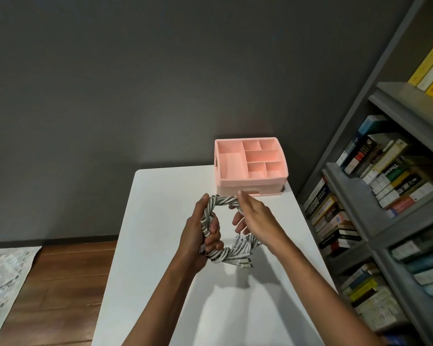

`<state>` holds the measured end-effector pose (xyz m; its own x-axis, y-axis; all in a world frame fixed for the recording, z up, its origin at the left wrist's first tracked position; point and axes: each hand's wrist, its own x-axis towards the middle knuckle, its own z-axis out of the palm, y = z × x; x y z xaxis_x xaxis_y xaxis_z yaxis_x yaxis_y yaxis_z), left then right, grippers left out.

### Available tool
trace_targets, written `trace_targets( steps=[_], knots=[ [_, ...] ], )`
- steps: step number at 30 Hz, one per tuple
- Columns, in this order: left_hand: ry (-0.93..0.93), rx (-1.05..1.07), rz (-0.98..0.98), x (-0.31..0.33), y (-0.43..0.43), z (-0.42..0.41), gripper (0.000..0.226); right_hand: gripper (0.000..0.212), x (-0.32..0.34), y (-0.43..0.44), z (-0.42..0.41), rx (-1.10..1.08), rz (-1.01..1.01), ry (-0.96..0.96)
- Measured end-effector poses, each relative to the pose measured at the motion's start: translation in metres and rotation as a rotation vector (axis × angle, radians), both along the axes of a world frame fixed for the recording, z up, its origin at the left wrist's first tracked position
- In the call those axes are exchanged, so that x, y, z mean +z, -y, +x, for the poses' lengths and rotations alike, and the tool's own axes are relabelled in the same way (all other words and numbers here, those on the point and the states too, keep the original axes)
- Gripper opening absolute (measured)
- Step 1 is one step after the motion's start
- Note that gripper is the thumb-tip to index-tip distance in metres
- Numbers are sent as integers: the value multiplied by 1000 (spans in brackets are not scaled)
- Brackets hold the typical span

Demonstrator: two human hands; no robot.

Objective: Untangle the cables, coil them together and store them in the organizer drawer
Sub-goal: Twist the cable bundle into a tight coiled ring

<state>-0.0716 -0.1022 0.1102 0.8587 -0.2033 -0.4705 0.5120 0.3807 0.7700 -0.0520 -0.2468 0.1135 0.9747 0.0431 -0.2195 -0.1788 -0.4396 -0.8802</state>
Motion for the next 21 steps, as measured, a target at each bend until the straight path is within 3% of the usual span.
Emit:
trace_targets(
  steps=[3,8,14,17,21],
  knots=[
    [-2,-39,-39,0,3,-2,67,52,2,-3,1,-75,-84,25],
    [-19,-91,-187,1,8,-7,66,48,8,9,12,24,98,-249],
    [-22,-115,-146,2,7,-6,69,54,25,12,17,327,-39,-14],
    [-16,-135,-150,3,5,-5,71,43,34,15,22,484,59,-22],
    [-18,-126,-201,5,4,-3,72,31,36,14,26,474,147,-21]
  ],
)
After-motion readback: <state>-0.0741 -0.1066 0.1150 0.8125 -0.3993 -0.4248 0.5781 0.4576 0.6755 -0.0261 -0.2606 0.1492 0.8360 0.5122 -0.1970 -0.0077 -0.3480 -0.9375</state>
